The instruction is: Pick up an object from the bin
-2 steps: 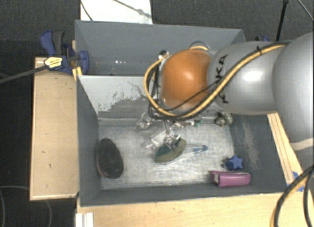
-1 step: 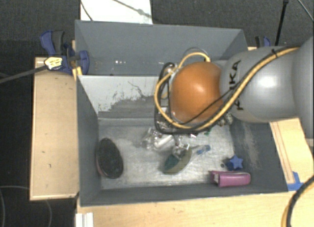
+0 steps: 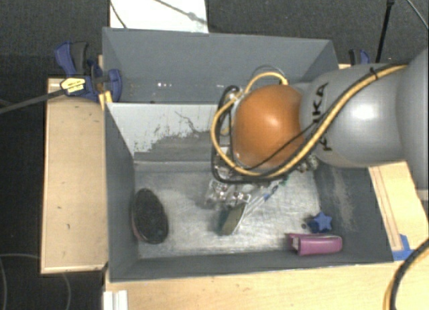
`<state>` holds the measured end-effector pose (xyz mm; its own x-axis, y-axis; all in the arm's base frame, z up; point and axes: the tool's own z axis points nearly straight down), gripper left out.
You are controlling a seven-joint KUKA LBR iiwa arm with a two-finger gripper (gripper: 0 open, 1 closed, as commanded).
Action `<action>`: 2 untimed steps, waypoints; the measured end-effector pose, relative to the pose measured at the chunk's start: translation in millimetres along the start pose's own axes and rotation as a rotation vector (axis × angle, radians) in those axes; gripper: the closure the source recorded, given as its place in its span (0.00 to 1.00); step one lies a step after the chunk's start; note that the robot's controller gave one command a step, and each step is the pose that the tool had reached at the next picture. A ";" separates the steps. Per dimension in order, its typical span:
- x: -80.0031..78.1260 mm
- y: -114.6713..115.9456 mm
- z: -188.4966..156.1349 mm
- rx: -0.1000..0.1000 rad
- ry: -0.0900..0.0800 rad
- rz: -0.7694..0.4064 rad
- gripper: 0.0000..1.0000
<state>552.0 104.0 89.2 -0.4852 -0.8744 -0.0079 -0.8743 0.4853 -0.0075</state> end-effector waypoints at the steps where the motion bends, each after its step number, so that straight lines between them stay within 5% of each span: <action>1: -5.3 -5.4 -17.7 -0.004 0.003 -0.005 1.00; 2: 0.7 -7.4 -178.6 0.001 0.000 0.006 1.00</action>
Offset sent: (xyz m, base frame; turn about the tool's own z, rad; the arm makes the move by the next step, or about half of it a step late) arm 0.0058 0.0015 0.0162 -0.0123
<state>556.3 99.2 267.8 -0.4902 -0.8716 -0.0080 -0.8715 0.4902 -0.0084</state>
